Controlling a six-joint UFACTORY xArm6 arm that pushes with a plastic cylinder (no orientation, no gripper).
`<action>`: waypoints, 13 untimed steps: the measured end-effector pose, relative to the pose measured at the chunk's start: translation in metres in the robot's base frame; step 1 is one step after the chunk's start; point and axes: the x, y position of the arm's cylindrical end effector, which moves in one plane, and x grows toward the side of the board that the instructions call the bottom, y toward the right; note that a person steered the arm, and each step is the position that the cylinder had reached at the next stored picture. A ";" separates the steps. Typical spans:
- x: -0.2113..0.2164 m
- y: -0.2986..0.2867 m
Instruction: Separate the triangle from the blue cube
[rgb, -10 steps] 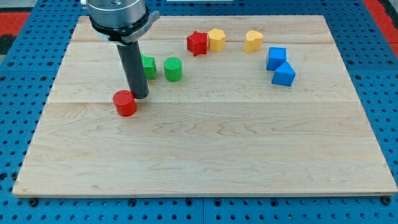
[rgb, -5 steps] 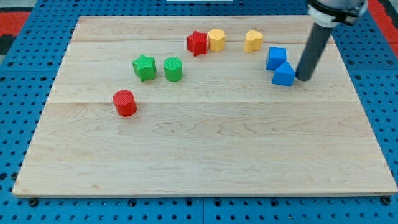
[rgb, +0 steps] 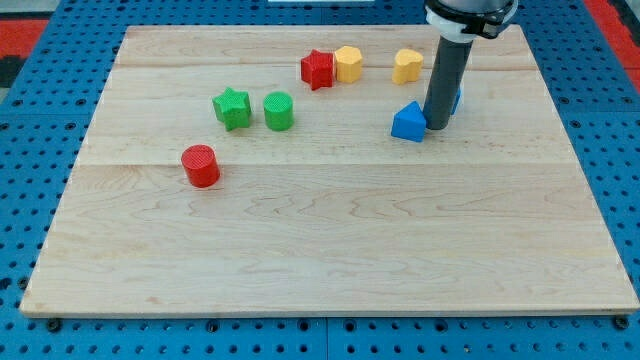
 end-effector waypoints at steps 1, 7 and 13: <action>0.000 0.000; 0.031 0.008; -0.031 -0.037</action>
